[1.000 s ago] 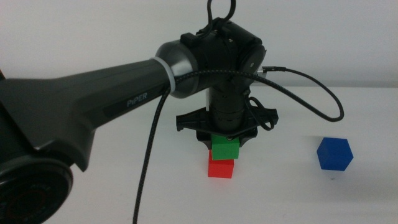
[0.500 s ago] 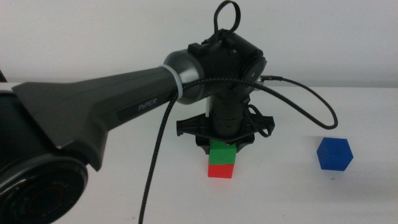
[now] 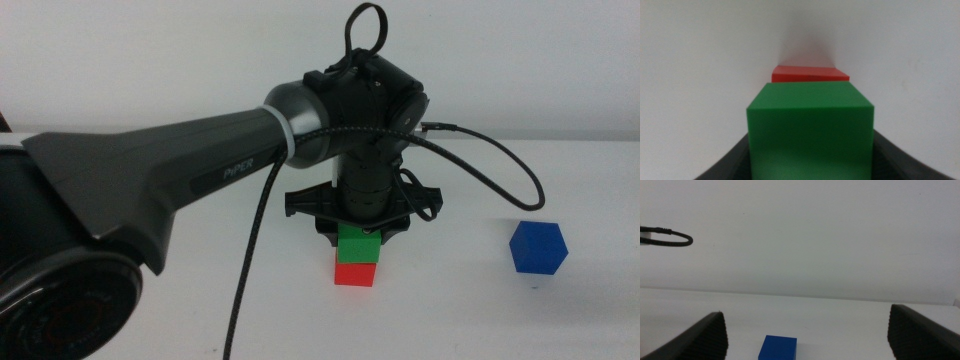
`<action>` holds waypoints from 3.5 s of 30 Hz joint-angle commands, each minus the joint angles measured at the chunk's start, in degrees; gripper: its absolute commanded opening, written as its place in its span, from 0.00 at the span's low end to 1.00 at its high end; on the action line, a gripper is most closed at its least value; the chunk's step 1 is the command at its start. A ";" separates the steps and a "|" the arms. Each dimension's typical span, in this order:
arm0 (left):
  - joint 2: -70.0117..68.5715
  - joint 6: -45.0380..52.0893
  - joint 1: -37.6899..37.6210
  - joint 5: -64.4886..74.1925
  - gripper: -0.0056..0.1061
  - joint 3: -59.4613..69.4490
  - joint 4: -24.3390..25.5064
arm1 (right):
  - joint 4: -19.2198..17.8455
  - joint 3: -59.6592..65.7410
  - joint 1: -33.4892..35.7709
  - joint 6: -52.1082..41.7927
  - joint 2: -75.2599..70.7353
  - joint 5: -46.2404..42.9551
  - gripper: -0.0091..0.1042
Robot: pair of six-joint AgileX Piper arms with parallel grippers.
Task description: Stack red cubes first, then green, then blue cubes in a specific spot.
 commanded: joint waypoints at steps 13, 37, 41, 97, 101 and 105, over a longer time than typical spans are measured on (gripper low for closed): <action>2.07 1.35 -0.16 -1.07 0.21 -0.46 0.17 | -0.25 2.41 -0.44 0.09 -2.24 -0.38 0.83; -38.73 45.00 -0.03 5.41 0.89 6.72 -4.45 | -0.25 2.41 -0.44 0.09 -2.24 -0.38 0.83; -57.28 48.87 4.16 -1.36 0.89 23.90 -9.36 | -0.25 2.41 -0.44 0.09 -2.24 -0.38 0.83; -81.62 49.34 9.05 -13.65 0.89 44.48 -10.85 | 12.76 -42.33 -0.44 4.03 54.45 48.12 0.83; -81.62 49.34 9.05 -13.65 0.89 44.48 -10.63 | 10.02 -44.19 -0.44 7.58 60.97 46.67 0.83; -81.62 49.34 9.05 -13.65 0.89 44.48 -10.63 | -2.32 -51.07 -0.44 20.68 69.26 49.70 0.83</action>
